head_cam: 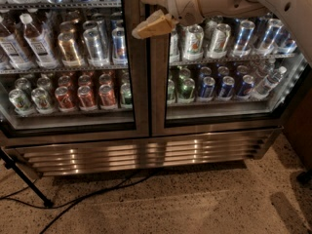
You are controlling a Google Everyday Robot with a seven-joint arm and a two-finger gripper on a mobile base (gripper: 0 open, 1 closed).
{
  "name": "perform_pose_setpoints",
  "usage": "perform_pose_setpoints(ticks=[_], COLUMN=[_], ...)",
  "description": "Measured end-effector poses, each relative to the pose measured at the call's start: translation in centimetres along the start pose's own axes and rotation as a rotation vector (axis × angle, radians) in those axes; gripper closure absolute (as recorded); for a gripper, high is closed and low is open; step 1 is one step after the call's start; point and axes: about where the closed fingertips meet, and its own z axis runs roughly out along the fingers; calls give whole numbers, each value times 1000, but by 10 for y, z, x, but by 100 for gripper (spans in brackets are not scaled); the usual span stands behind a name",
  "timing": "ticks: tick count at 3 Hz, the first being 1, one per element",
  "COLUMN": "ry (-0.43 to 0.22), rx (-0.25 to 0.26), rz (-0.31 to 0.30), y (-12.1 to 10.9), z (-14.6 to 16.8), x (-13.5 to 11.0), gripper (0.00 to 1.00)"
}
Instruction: Open left fridge door
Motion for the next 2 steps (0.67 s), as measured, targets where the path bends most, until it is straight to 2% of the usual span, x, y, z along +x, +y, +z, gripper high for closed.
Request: perform_pose_setpoints(ticks=[2], ry=[-15], rx=[-3], rz=[-22], y=[-2], z=[-2], x=[-4], gripper=[32])
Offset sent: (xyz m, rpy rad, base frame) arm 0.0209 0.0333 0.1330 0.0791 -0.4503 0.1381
